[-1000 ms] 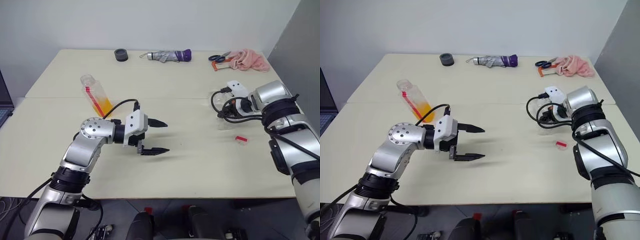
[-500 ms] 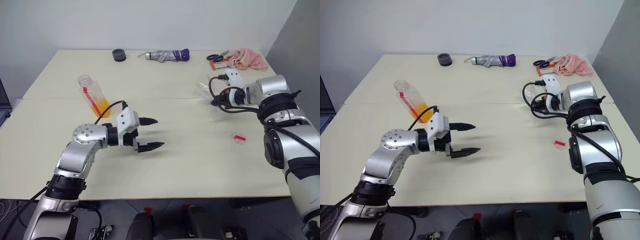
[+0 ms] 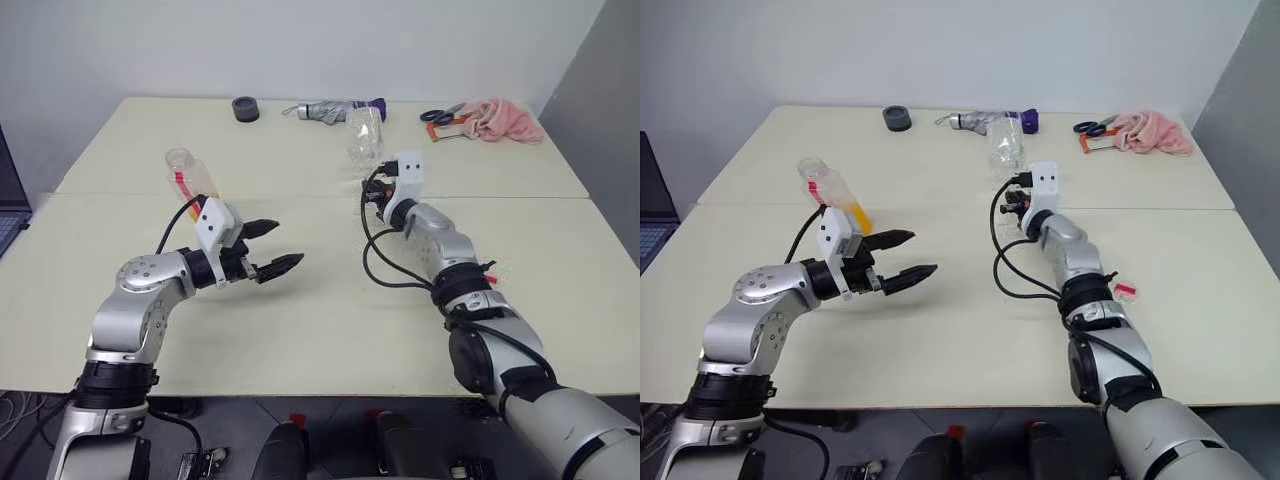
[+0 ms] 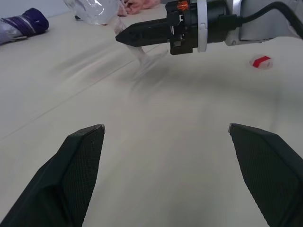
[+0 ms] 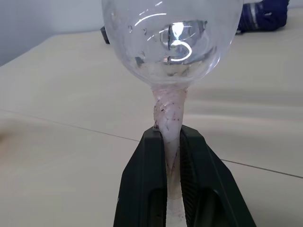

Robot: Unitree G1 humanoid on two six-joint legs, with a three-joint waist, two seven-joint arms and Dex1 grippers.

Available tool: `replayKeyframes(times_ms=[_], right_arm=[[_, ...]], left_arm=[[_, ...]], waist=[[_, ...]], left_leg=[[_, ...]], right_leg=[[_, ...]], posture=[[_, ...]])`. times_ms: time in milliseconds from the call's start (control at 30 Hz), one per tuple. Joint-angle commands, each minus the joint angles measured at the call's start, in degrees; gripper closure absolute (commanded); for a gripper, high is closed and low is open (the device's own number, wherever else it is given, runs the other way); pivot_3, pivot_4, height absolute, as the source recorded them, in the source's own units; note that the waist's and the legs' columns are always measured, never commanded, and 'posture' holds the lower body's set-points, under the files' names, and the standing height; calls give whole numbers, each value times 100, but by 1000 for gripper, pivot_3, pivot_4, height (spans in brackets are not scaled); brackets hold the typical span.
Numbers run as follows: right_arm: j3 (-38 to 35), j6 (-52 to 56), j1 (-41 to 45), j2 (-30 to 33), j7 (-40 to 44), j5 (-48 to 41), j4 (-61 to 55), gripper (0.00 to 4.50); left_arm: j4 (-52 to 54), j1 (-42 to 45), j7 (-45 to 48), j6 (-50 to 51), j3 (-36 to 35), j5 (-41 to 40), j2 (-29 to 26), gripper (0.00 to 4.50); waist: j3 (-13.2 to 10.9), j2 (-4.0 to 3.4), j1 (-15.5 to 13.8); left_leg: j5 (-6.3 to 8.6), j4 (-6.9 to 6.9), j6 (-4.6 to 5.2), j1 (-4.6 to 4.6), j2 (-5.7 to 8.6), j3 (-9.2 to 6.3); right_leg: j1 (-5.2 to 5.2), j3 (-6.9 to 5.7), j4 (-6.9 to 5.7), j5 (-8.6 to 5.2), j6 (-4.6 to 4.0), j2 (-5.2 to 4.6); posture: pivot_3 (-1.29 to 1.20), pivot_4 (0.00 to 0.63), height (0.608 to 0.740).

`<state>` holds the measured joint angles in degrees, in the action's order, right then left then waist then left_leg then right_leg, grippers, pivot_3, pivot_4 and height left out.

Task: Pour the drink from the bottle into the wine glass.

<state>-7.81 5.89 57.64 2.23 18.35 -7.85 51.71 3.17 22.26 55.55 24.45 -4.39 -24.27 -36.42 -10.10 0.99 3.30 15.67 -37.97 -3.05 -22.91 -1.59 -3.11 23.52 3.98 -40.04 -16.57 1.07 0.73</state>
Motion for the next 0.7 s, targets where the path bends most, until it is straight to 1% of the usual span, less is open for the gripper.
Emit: replayKeyframes(times_ms=[33,133,433,600,700], right_arm=[[183,-357,-239,-32,-21,135,-344,4397],[363,-273,-844,-136,189,113,-727,4397],[773,-75,-2239,-229,153,226,-2043,4397],[968,-7,-2545,-175,186,316,-2332,4397],[1039,-279,-2562,-152,326,294,-2356,4397]], left_arm=[[270,-68,211,59,-38,-150,-185,0],[281,-214,480,131,50,-167,-361,0],[302,-339,628,288,-27,-272,-486,0],[329,-293,602,360,-65,-339,-508,0],[325,-249,441,338,-234,-412,-444,0]], waist=[[0,-1,6],[1,-1,16],[6,2,12],[9,6,26],[9,7,26]], left_leg=[[0,1,0,1,-3,0],[0,3,0,6,-4,1],[1,1,1,28,-4,-2],[0,0,0,44,-1,5],[0,0,0,49,0,2]], right_leg=[[0,0,-1,0,0,1],[0,1,-3,0,-1,4],[-25,1,-1,-1,0,13],[-34,7,-4,-1,0,19],[-36,4,-5,-1,0,24]], posture=[[0,150,740],[0,150,740],[0,150,740],[0,150,740],[0,150,740]])
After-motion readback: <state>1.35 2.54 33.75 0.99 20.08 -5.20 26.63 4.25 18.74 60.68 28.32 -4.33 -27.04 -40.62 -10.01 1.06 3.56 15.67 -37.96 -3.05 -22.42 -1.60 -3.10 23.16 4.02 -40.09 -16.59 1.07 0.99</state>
